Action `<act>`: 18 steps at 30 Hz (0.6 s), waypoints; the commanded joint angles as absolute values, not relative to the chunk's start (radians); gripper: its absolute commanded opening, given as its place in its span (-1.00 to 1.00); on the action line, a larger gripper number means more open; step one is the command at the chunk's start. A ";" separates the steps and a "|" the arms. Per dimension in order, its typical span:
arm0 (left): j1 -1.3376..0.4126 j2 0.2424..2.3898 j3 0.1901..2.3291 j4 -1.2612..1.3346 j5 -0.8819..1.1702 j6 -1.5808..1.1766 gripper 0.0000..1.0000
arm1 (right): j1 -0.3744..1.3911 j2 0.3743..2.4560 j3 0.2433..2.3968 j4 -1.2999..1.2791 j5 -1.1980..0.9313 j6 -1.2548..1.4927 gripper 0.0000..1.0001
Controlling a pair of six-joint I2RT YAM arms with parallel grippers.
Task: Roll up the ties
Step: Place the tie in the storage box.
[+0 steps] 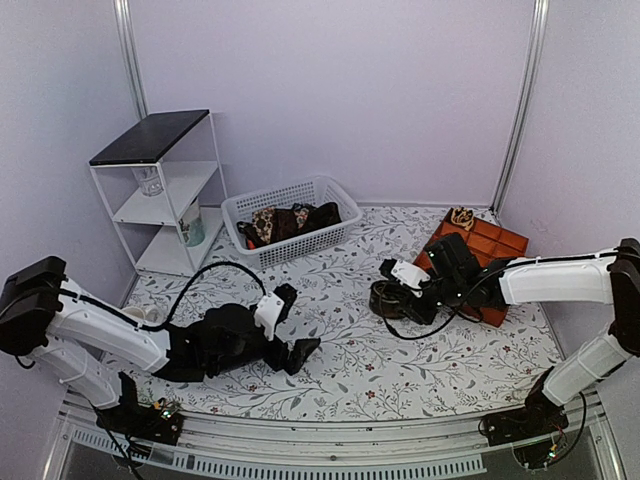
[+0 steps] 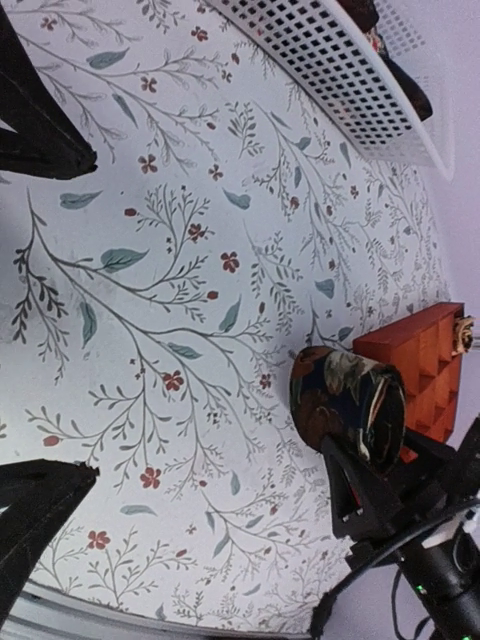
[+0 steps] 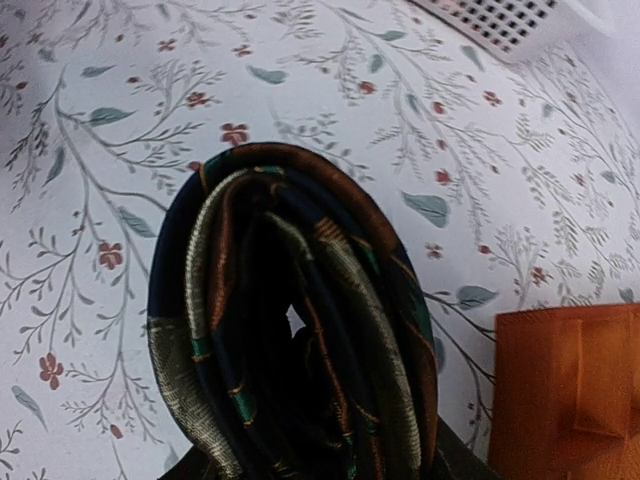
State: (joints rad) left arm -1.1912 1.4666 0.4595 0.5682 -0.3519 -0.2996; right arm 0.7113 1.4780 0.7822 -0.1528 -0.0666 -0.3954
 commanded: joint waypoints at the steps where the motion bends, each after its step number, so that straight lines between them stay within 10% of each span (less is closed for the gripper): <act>1: -1.142 1.400 0.494 0.468 -0.344 -0.297 0.97 | 0.638 1.391 0.810 -0.119 0.040 -0.324 -0.02; 18: -1.112 1.403 0.523 0.413 -0.255 -0.350 0.97 | 0.479 1.530 0.890 0.037 0.188 -0.054 -0.03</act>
